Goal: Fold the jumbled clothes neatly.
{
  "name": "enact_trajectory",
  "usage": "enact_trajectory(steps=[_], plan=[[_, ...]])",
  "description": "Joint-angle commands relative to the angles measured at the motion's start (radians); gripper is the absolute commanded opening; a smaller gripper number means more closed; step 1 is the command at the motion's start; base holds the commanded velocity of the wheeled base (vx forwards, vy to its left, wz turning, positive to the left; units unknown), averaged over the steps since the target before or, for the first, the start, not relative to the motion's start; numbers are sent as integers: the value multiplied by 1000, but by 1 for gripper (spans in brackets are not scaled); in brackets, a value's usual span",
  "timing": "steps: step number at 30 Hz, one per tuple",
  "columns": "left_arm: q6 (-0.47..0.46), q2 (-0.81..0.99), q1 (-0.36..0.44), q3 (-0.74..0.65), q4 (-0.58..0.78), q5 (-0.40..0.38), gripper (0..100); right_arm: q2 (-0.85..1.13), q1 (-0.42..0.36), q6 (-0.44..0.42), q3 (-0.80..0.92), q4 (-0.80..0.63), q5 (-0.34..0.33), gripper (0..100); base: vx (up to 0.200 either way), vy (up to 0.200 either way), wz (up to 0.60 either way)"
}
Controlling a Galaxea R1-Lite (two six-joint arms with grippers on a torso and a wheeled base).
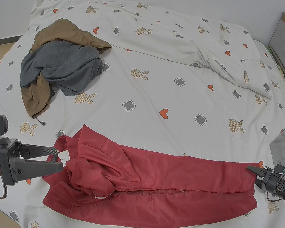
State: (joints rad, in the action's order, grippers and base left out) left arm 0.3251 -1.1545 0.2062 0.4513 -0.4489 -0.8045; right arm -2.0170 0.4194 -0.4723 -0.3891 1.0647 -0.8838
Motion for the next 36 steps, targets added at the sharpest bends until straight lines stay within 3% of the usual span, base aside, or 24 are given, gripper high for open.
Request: enact_trajectory(steps=[1,21,26,31,36], plan=[[0,-7,6,0,-1,-1,100,4,19,0,-2,-2,5,100,0,0,0],[0,-7,7,-2,-1,-1,100,-48,96,37,-11,8,17,100,0,0,0],[0,-5,7,-2,-1,-1,100,-81,64,38,-22,8,14,100,0,0,0],[0,-5,18,-2,-1,-1,100,-121,-28,37,-27,8,17,100,0,0,0],[0,-8,22,-8,-2,-1,100,-127,-73,38,-16,8,14,100,0,0,0]])
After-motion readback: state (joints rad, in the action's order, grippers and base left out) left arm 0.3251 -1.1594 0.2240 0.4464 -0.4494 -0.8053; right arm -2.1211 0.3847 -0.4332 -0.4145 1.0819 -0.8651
